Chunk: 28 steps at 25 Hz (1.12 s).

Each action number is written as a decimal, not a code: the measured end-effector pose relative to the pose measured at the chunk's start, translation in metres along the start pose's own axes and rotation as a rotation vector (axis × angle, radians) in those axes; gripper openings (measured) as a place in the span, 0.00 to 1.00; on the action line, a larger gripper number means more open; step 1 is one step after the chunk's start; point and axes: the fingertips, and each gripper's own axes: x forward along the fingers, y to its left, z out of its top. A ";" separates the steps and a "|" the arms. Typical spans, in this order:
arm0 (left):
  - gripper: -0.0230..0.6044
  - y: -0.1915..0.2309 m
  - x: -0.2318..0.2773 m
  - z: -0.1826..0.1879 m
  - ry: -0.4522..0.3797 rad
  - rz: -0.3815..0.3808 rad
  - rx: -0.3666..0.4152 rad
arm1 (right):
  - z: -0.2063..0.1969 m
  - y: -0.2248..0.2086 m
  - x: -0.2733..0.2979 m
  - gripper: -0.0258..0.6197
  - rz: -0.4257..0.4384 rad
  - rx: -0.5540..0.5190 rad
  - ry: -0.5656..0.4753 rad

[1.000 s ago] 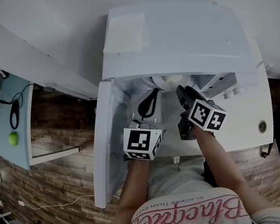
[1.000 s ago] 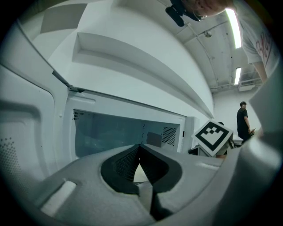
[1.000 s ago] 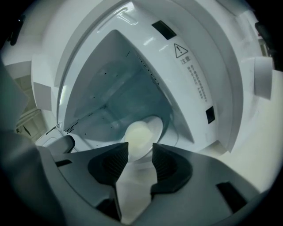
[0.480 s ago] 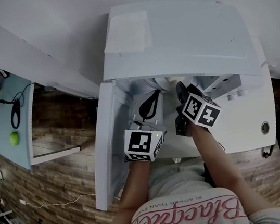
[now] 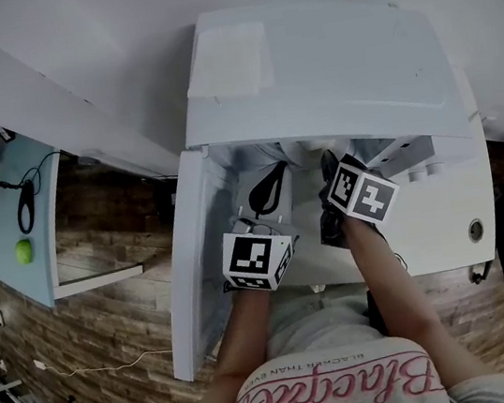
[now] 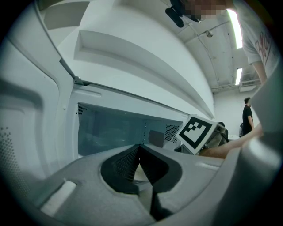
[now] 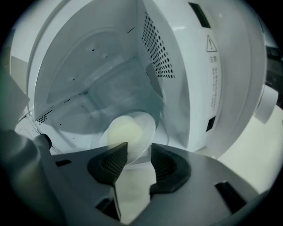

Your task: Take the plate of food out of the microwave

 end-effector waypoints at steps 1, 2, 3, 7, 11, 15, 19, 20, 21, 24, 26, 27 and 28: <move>0.05 0.001 0.000 0.000 0.000 0.000 -0.001 | 0.000 0.000 0.000 0.31 0.006 0.011 0.004; 0.05 0.002 0.001 -0.001 0.001 0.001 -0.001 | -0.001 -0.001 0.000 0.31 0.011 0.022 0.011; 0.05 0.003 0.001 -0.001 0.002 0.001 -0.002 | -0.001 -0.001 0.001 0.30 0.015 0.032 0.020; 0.05 0.005 -0.001 -0.004 0.007 0.003 -0.004 | -0.002 -0.002 0.002 0.28 0.033 0.074 0.069; 0.05 0.004 -0.001 -0.006 0.011 -0.001 -0.006 | -0.006 0.003 0.005 0.22 0.105 0.210 0.116; 0.05 0.000 -0.002 -0.008 0.014 -0.007 -0.009 | -0.012 0.014 0.006 0.17 0.203 0.334 0.132; 0.05 -0.003 -0.004 -0.010 0.016 -0.013 -0.011 | -0.017 0.017 0.005 0.15 0.295 0.473 0.104; 0.05 -0.003 -0.004 -0.010 0.016 -0.012 -0.013 | -0.017 0.016 0.005 0.14 0.317 0.516 0.096; 0.05 -0.004 -0.005 -0.011 0.016 -0.012 -0.015 | -0.017 0.015 0.005 0.13 0.339 0.561 0.090; 0.05 -0.005 -0.008 -0.012 0.017 -0.013 -0.021 | -0.016 0.012 0.004 0.10 0.401 0.680 0.074; 0.05 -0.007 -0.009 -0.012 0.018 -0.016 -0.020 | -0.015 0.012 0.003 0.09 0.435 0.731 0.062; 0.05 -0.008 -0.009 -0.012 0.018 -0.018 -0.020 | -0.015 0.013 0.002 0.09 0.450 0.748 0.057; 0.05 -0.008 -0.009 -0.012 0.017 -0.020 -0.019 | -0.015 0.013 0.001 0.08 0.464 0.758 0.051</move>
